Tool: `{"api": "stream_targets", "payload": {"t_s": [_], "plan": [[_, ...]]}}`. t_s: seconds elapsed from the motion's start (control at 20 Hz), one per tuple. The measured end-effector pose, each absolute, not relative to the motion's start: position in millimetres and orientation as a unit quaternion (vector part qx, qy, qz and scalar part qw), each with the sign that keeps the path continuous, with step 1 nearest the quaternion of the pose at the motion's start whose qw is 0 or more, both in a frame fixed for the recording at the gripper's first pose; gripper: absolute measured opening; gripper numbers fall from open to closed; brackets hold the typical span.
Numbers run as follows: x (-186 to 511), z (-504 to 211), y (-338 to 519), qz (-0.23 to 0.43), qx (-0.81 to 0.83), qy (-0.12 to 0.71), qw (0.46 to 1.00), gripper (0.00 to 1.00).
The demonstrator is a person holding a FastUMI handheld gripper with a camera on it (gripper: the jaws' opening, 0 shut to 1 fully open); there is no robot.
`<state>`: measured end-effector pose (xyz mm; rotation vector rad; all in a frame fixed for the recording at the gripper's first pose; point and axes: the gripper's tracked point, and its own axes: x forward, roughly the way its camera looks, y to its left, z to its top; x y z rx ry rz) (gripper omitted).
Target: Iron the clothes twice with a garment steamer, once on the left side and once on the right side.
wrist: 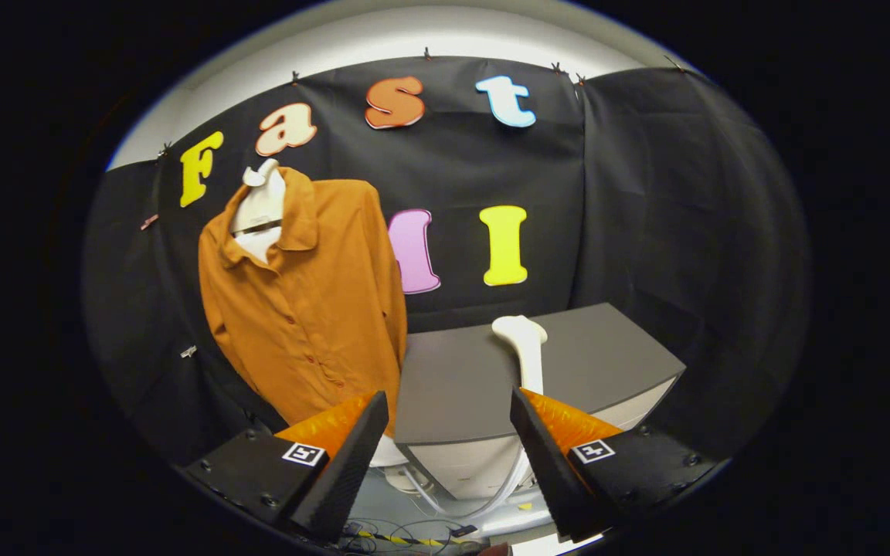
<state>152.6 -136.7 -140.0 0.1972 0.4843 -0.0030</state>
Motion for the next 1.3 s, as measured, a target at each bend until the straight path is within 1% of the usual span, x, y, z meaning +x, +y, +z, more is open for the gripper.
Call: {"api": "stream_targets", "payload": {"t_s": [0.35,0.6,0.7,0.8,0.9,1.1,1.15,1.3], "plan": [[228.2,-232.1,-204.1,-0.022,0.083,0.344,0.935,0.99],[256.3,-293.1,-208.3,-0.01,0.106,0.41,0.906,0.98],[261.0,-314.4,-208.3,-0.01,0.112,0.429,0.896,0.88],[261.3,-324.7,-204.2,-0.001,0.124,0.442,0.888,0.76],[268.5,-325.3,-210.3,-0.004,0.12,0.432,0.894,0.48],[272.7,-317.2,-200.5,0.032,0.122,0.39,0.912,0.31],[270.7,-311.5,-200.4,0.028,0.121,0.378,0.917,0.25],[261.9,-294.7,-207.0,0.014,0.127,0.351,0.928,0.25]]}}
